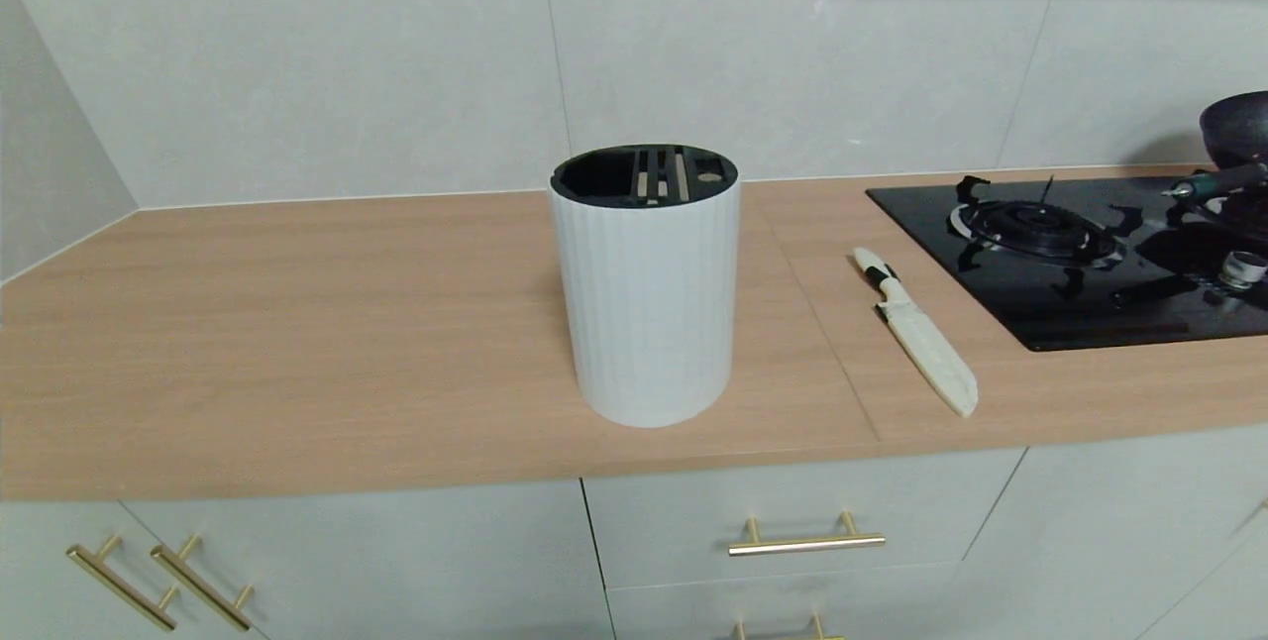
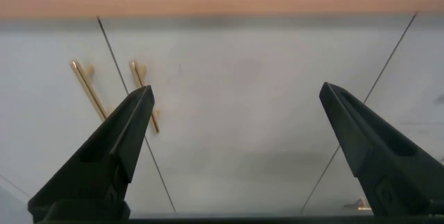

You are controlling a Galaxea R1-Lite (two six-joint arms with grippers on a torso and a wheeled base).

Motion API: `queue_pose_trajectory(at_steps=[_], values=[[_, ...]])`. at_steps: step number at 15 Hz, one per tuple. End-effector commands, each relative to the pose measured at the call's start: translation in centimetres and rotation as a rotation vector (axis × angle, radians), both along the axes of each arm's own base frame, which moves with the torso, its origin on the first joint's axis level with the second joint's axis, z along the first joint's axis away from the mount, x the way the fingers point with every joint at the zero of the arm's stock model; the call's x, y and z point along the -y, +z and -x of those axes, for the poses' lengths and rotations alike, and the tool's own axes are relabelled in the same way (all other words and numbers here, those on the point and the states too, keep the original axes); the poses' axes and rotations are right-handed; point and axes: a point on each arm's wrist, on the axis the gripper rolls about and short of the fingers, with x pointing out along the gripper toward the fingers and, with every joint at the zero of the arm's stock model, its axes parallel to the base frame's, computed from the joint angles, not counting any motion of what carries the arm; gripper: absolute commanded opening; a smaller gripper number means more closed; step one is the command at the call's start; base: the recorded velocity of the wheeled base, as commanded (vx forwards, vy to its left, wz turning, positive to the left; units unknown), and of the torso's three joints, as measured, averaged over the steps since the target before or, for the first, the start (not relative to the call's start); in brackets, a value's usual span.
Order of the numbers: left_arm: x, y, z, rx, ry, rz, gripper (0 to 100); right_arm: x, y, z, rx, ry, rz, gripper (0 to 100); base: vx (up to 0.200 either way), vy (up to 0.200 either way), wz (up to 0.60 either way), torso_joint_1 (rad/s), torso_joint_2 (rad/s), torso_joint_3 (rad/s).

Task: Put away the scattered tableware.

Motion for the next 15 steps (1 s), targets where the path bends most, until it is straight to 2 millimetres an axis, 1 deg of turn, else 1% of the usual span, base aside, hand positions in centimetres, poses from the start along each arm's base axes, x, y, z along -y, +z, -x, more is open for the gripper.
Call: queue_pose_trajectory(at_steps=[1,8,15], values=[[0.0,-0.02,0.0,-0.001,0.0,0.0,100,0.0,0.0,-0.01,-0.001,0.0,0.002,100,0.0,0.0,0.0,0.193,-0.49,-0.286],[0.0,0.0,0.0,0.001,0.0,0.0,100,0.0,0.0,-0.01,-0.001,0.0,0.002,100,0.0,0.0,0.0,0.221,-0.51,-0.289],[0.0,0.0,0.0,0.001,0.0,0.0,100,0.0,0.0,-0.01,-0.001,0.0,0.002,100,0.0,0.0,0.0,0.266,-0.57,-0.308]])
